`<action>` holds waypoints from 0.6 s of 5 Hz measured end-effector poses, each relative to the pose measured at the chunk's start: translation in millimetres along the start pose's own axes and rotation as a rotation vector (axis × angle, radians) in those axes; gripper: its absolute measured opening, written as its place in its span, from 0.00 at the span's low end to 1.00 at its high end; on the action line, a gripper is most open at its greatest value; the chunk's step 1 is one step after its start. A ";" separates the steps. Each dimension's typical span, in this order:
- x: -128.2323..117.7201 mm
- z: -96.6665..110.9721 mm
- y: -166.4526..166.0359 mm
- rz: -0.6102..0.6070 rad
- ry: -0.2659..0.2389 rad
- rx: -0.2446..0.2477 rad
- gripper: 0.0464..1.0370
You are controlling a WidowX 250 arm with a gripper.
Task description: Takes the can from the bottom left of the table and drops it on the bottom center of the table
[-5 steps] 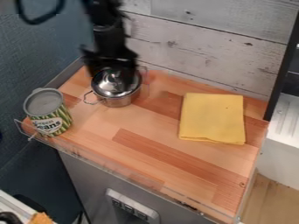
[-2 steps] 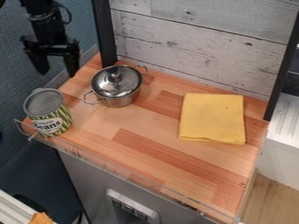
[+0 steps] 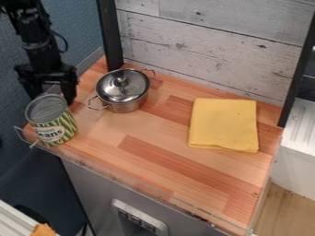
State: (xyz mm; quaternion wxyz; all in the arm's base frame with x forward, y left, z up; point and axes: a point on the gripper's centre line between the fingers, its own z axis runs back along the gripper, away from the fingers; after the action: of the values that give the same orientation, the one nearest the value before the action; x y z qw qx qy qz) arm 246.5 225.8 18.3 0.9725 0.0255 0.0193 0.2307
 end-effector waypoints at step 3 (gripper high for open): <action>-39.4 2.9 -66.8 0.056 -0.010 -0.029 0.96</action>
State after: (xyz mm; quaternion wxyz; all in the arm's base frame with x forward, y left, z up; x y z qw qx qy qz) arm 241.4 148.4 18.3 0.9661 0.0131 0.0106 0.2578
